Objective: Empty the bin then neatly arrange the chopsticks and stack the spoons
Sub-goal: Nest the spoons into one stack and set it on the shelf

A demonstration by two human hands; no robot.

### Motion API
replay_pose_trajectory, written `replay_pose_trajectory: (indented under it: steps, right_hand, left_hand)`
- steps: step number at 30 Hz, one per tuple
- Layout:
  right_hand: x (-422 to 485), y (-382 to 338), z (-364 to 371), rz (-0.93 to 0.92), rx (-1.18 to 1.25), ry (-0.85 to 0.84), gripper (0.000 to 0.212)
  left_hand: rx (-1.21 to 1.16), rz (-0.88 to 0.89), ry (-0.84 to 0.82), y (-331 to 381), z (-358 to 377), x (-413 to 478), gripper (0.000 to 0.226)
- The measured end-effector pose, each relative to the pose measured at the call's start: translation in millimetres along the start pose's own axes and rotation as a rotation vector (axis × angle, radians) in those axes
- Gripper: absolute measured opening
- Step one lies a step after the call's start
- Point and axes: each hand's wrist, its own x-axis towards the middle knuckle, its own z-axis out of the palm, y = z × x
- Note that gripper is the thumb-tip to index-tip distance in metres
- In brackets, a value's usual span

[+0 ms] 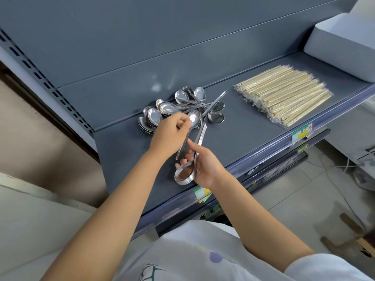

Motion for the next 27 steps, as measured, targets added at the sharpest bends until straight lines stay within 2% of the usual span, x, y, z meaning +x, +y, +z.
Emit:
replay_pose_trajectory:
  steps: [3, 6, 9, 16, 19, 24, 27]
  right_hand:
    - [1, -1, -1, -0.005, 0.06, -0.01, 0.036]
    - [2, 0, -2, -0.016, 0.079, -0.032, 0.031]
    - [3, 1, -2, -0.041, 0.082, -0.02, 0.034]
    - [1, 0, -1, -0.031, 0.09, 0.008, 0.036]
    - [0, 1, -1, -0.038, 0.083, 0.014, 0.034]
    - [1, 1, -3, -0.061, 0.109, 0.017, 0.038]
    - [1, 0, -3, -0.051, 0.142, 0.009, 0.043]
  left_hand:
    - [0.316, -0.038, 0.035, -5, -6, -6, 0.013]
    - [0.495, -0.158, -0.095, -7, -8, -10, 0.02]
    - [0.566, -0.19, -0.166, -5, -6, -12, 0.016]
    - [0.643, -0.192, -0.203, -3, -5, -8, 0.016]
    - [0.508, -0.191, -0.127, -3, -6, -10, 0.013]
    - [0.126, -0.086, 0.163, -5, -17, -8, 0.013]
    - [-0.068, -0.04, 0.26, -2, -27, -7, 0.008]
